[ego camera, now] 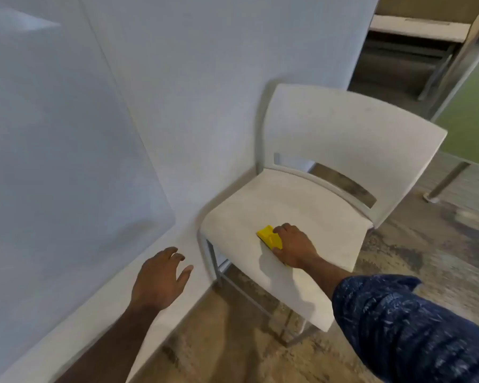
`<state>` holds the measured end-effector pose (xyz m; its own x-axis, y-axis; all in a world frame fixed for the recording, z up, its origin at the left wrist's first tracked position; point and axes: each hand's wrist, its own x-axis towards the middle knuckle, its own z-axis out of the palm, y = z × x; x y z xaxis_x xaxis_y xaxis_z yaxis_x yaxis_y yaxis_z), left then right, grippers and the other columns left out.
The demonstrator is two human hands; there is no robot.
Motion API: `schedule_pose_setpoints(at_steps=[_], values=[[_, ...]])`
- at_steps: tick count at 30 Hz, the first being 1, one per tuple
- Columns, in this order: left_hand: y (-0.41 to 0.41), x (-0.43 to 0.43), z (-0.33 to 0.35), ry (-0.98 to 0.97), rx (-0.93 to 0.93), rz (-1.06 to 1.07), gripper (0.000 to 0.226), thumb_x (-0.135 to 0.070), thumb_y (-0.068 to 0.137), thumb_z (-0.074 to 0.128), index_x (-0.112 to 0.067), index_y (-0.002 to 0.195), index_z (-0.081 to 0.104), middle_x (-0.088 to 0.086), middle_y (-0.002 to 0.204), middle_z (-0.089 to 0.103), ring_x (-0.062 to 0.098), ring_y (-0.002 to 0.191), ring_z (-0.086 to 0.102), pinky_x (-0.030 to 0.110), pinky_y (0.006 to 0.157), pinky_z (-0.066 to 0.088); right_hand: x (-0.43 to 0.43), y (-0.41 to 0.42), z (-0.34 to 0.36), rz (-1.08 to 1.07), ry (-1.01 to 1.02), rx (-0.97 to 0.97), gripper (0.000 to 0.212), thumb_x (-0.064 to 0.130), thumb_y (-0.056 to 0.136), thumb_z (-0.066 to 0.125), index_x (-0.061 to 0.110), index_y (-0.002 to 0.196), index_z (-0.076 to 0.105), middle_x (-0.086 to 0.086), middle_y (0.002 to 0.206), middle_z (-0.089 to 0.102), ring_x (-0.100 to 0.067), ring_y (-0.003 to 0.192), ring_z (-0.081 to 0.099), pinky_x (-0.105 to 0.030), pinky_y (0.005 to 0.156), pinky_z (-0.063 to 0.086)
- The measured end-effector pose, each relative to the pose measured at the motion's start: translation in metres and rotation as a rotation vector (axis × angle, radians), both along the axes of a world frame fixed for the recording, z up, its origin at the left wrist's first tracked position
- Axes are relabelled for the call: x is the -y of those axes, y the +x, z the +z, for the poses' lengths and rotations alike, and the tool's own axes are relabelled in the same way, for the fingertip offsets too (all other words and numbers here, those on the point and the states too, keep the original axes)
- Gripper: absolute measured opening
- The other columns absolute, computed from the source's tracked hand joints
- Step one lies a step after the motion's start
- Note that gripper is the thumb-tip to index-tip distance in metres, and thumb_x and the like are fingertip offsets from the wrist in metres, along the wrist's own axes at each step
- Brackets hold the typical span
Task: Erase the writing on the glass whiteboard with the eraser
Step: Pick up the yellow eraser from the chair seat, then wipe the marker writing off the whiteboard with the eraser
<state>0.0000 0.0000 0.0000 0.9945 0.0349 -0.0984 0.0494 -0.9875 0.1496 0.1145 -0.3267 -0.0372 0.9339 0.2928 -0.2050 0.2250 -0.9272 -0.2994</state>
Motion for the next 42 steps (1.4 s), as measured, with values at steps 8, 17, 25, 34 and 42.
schedule_pose_setpoints(at_steps=[8,17,25,34,42], values=[[0.013,0.002,-0.025,-0.054,0.047,-0.026,0.042,-0.042,0.093,0.06,-0.011,0.117,0.071,0.013,0.135,0.063,0.032,0.123,0.062,0.046,0.103,0.047,-0.005,0.018,-0.054,-0.121,-0.12,-0.184,0.069,0.038,0.09,0.056,0.026,0.149,0.021,-0.016,0.153,0.019,-0.038,0.127,0.039,-0.044,0.097,0.041],[-0.009,-0.014,-0.022,-0.047,0.043,-0.007,0.044,-0.046,0.095,0.055,-0.013,0.121,0.069,0.009,0.14,0.061,0.029,0.126,0.06,0.045,0.105,0.047,-0.012,0.01,-0.064,-0.154,-0.195,-0.194,0.064,0.029,0.092,0.05,0.029,0.149,0.021,-0.014,0.126,0.043,-0.034,0.102,0.056,-0.036,0.072,0.043],[-0.062,-0.062,0.006,0.022,-0.004,0.079,0.054,-0.058,0.097,0.042,-0.025,0.137,0.056,-0.001,0.155,0.045,0.021,0.14,0.045,0.038,0.116,0.033,-0.043,-0.018,-0.029,-0.133,-0.036,-0.156,0.071,0.039,0.088,0.056,0.032,0.149,0.02,-0.011,0.119,0.047,-0.032,0.097,0.058,-0.035,0.068,0.045],[-0.178,-0.132,0.055,0.126,0.092,0.148,0.098,-0.071,0.091,-0.004,-0.014,0.128,0.067,0.012,0.143,0.058,0.031,0.131,0.056,0.046,0.11,0.041,-0.135,-0.075,0.05,-0.05,0.207,0.059,0.073,0.041,0.084,0.062,0.032,0.147,0.027,-0.008,0.114,0.053,-0.029,0.1,0.058,-0.037,0.074,0.048],[-0.311,-0.21,0.108,0.209,0.089,0.275,0.076,-0.059,0.1,0.014,-0.017,0.11,0.076,0.008,0.127,0.07,0.025,0.116,0.068,0.042,0.097,0.054,-0.241,-0.163,0.143,0.284,0.339,0.246,0.069,0.043,0.083,0.063,0.037,0.144,0.032,0.006,0.118,0.051,-0.018,0.095,0.06,-0.032,0.069,0.049]])
